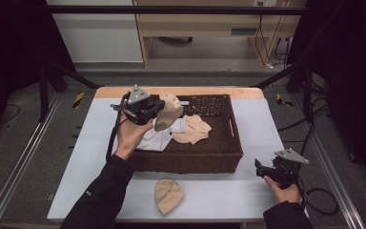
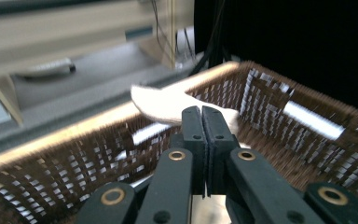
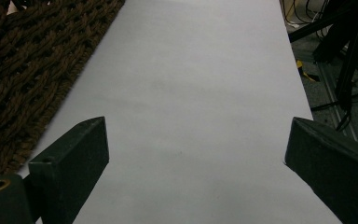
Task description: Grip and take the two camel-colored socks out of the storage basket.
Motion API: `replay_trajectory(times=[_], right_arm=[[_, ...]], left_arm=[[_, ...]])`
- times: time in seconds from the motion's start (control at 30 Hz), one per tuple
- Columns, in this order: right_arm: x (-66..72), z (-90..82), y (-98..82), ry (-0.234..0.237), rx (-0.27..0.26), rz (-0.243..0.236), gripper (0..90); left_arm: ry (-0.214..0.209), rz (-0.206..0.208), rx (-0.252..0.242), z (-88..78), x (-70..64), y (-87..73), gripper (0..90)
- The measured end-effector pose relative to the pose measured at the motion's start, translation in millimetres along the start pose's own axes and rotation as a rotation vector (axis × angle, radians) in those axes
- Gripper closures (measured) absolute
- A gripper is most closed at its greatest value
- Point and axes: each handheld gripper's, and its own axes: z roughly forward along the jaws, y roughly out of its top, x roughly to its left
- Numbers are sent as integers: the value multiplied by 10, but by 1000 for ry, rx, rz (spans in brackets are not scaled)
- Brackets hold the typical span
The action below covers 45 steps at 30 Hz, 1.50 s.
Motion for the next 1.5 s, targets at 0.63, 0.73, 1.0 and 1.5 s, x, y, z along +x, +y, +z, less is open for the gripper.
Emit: replay_trajectory(times=[0.63,0.73,1.0,1.5], right_arm=[[-4,-8,0,-7,0,-5,64],[-1,-11,1,-6,1,-4,64],[1,-12,-1,-7,4,-5,64],[5,-19,-6,-7,4,-6,64]], left_arm=[[-114,50,-169,-970,-393,194,888],[-136,69,-170,-1068,-481,150,888],[-203,96,-176,-1252,-713,-59,888],[-257,60,-36,-1197,-848,-819,887]])
